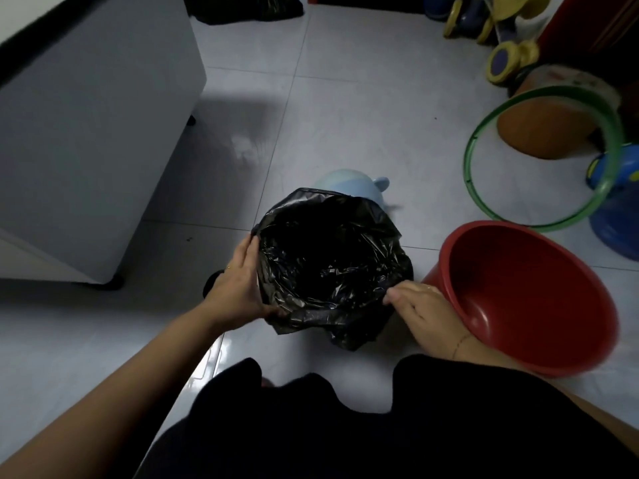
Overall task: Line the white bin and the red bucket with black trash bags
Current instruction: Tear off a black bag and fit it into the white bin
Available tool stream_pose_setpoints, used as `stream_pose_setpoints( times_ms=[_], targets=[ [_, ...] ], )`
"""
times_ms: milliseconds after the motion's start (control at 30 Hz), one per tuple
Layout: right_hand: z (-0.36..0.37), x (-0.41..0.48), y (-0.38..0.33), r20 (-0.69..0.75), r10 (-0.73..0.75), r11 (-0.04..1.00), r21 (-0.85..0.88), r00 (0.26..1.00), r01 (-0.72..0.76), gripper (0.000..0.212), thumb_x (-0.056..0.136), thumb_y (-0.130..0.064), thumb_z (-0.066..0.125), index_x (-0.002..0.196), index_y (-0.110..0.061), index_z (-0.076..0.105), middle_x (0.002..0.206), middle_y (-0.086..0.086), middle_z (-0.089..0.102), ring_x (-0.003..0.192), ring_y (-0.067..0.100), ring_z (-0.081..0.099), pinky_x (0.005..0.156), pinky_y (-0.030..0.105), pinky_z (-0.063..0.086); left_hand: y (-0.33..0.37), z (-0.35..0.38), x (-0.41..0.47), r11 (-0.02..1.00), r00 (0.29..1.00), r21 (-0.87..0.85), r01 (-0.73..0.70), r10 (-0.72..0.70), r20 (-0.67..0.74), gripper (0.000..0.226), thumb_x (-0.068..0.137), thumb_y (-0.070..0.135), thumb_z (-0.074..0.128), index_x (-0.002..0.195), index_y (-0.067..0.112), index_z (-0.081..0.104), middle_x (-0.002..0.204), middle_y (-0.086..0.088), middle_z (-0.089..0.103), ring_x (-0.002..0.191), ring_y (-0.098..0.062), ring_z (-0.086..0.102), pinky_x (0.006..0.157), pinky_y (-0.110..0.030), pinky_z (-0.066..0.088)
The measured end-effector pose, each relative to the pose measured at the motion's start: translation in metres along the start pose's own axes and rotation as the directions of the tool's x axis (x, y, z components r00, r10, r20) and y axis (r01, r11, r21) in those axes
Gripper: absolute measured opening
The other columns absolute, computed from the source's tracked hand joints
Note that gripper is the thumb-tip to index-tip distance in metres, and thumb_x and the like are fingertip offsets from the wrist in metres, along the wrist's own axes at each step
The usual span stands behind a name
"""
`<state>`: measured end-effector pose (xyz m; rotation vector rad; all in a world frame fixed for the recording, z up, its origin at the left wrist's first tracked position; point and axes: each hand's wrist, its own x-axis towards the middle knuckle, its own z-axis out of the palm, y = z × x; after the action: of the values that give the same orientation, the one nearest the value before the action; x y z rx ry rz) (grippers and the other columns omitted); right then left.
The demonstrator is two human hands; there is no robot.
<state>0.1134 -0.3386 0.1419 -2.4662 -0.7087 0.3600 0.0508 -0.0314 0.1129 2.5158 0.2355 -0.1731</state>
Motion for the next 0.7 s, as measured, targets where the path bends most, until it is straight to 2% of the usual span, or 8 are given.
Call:
stream_pose_setpoints(
  times_ms=[67, 133, 200, 300, 367, 467, 600, 700],
  targets=[
    [0.001, 0.003, 0.002, -0.046, 0.048, 0.997, 0.066, 0.998, -0.044, 0.06, 0.092, -0.05, 0.024, 0.096, -0.007, 0.066, 0.093, 0.004, 0.065, 0.09, 0.023, 0.06, 0.086, 0.036, 0.043, 0.0, 0.002, 0.001, 1.0, 1.0, -0.011, 0.014, -0.014, -0.003, 0.149, 0.047, 0.047, 0.091, 0.153, 0.017, -0.009, 0.16, 0.006, -0.008, 0.146, -0.027, 0.017, 0.117, -0.043, 0.026],
    [0.004, 0.005, 0.002, -0.064, 0.097, 0.991, 0.096, 0.993, -0.091, 0.057, 0.085, -0.057, 0.026, 0.104, -0.013, 0.058, 0.094, -0.002, 0.062, 0.085, 0.015, 0.058, 0.071, 0.021, 0.041, -0.002, 0.004, 0.002, 0.999, 1.0, -0.03, 0.017, -0.017, -0.01, 0.151, 0.044, 0.052, 0.09, 0.154, 0.019, -0.007, 0.16, 0.006, -0.006, 0.146, -0.028, 0.019, 0.116, -0.044, 0.028],
    [0.009, 0.007, 0.002, -0.062, 0.158, 0.975, 0.169, 0.985, -0.146, 0.064, 0.081, -0.063, 0.026, 0.12, -0.017, 0.048, 0.107, -0.001, 0.062, 0.089, 0.007, 0.057, 0.068, 0.014, 0.038, -0.004, 0.005, 0.002, 0.999, 1.0, -0.04, 0.013, -0.013, -0.009, 0.151, 0.042, 0.056, 0.089, 0.153, 0.021, -0.007, 0.16, 0.009, -0.006, 0.143, -0.03, 0.025, 0.113, -0.045, 0.032],
    [0.017, 0.011, 0.004, -0.047, 0.223, 0.954, 0.214, 0.974, -0.209, 0.07, 0.088, -0.058, 0.029, 0.145, -0.018, 0.026, 0.141, 0.007, 0.047, 0.105, 0.011, 0.056, 0.086, 0.025, 0.039, -0.007, 0.007, 0.002, 0.999, 1.0, -0.04, 0.016, -0.016, 0.0, 0.151, 0.041, 0.056, 0.087, 0.153, 0.025, -0.009, 0.157, 0.018, -0.008, 0.121, -0.038, 0.051, 0.101, -0.047, 0.045],
    [0.021, 0.016, 0.005, -0.031, 0.243, 0.943, 0.24, 0.969, -0.229, 0.078, 0.086, -0.061, 0.026, 0.151, -0.019, 0.014, 0.156, 0.005, 0.027, 0.128, 0.019, 0.046, 0.102, 0.03, 0.032, -0.009, 0.01, 0.002, 1.0, 1.0, -0.019, 0.021, -0.021, 0.01, 0.149, 0.045, 0.052, 0.089, 0.153, 0.025, -0.011, 0.157, 0.018, -0.01, 0.122, -0.037, 0.05, 0.102, -0.047, 0.044],
    [0.026, 0.023, 0.006, -0.026, 0.276, 0.909, 0.332, 0.961, -0.252, 0.087, 0.08, -0.069, 0.023, 0.152, -0.024, 0.005, 0.16, -0.001, 0.013, 0.146, 0.016, 0.017, 0.111, 0.026, 0.015, -0.011, 0.013, 0.005, 0.999, 1.0, -0.032, 0.021, -0.02, 0.012, 0.148, 0.048, 0.047, 0.09, 0.153, 0.026, -0.011, 0.157, 0.019, -0.009, 0.125, -0.035, 0.048, 0.103, -0.047, 0.043],
    [0.028, 0.033, 0.01, -0.033, 0.285, 0.882, 0.399, 0.958, -0.248, 0.083, 0.084, -0.068, 0.025, 0.153, -0.028, 0.003, 0.161, -0.004, 0.012, 0.147, 0.014, 0.014, 0.118, 0.034, 0.014, -0.012, 0.012, 0.008, 0.997, 0.999, -0.069, 0.025, -0.023, 0.023, 0.143, 0.05, 0.044, 0.091, 0.153, 0.028, -0.007, 0.159, 0.014, -0.004, 0.132, -0.03, 0.041, 0.103, -0.045, 0.044],
    [0.027, 0.04, 0.011, -0.032, 0.282, 0.869, 0.432, 0.959, -0.241, 0.076, 0.089, -0.062, 0.027, 0.153, -0.024, 0.008, 0.16, -0.002, 0.018, 0.147, 0.014, 0.015, 0.119, 0.043, 0.018, -0.013, 0.008, 0.014, 0.984, 0.997, -0.173, 0.046, -0.035, 0.068, 0.12, 0.064, 0.017, 0.085, 0.154, 0.023, 0.007, 0.159, 0.004, 0.01, 0.131, -0.026, 0.042, 0.097, -0.039, 0.048]
  ],
)
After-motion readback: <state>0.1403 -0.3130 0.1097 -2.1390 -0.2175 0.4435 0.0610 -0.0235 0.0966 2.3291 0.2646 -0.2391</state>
